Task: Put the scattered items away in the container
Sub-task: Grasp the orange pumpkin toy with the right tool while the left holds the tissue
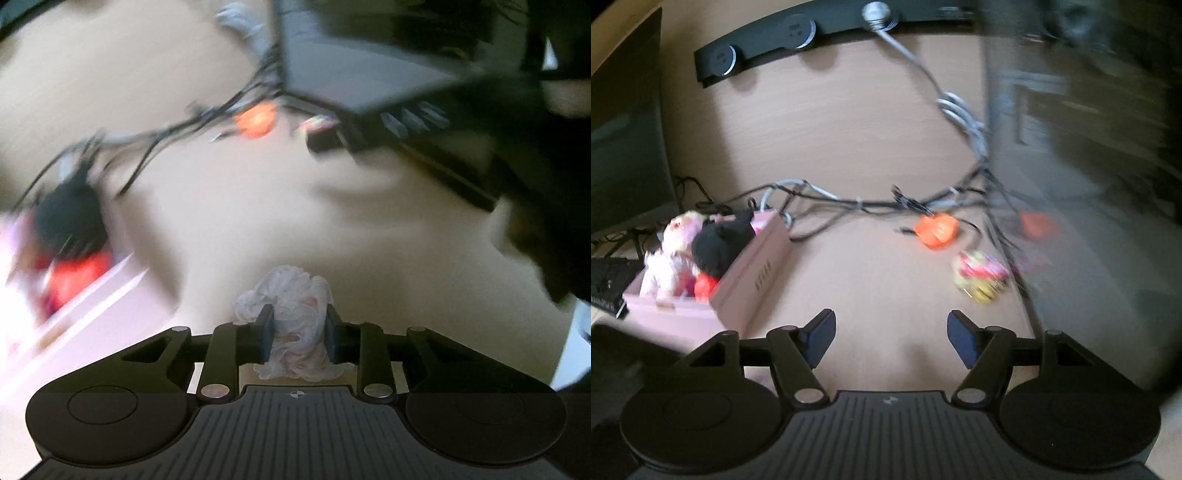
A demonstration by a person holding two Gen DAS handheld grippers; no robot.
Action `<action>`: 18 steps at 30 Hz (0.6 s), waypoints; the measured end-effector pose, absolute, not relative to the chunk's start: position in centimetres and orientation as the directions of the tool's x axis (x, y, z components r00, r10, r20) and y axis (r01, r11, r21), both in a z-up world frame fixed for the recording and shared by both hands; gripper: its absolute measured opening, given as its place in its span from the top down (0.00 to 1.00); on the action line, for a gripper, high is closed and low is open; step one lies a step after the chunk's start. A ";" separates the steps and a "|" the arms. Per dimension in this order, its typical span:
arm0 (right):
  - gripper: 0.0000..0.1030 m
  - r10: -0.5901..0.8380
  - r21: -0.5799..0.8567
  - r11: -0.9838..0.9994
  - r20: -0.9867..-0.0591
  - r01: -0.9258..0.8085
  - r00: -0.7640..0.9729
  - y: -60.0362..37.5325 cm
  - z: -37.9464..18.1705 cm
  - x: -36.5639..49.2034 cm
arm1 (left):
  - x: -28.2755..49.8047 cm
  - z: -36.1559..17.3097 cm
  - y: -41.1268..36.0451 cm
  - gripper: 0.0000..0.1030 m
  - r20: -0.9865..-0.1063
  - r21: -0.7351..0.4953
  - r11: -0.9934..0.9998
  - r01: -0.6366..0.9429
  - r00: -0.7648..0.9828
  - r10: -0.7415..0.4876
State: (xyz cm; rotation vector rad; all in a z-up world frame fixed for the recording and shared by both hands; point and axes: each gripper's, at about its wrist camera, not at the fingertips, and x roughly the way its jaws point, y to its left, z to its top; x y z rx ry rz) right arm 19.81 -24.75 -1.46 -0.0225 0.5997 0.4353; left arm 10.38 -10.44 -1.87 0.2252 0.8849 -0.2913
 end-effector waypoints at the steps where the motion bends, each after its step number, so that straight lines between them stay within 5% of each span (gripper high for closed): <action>1: 0.35 0.381 0.084 0.911 -0.547 -0.404 0.745 -23.7 -1.6 20.6 | 9.9 -1.6 -9.2 0.70 -0.794 0.062 0.948 0.312 0.591 -0.143; 11: 0.30 0.066 -0.142 0.975 -0.548 -0.171 0.834 -17.1 -6.2 32.6 | 7.0 0.3 -2.1 0.70 -0.805 0.033 0.997 0.074 0.594 -0.017; 18: 0.30 0.001 -0.139 0.984 -0.614 -0.109 0.789 -16.3 -8.6 38.8 | 6.8 0.3 -0.2 0.70 -0.821 0.011 1.000 -0.018 0.571 0.020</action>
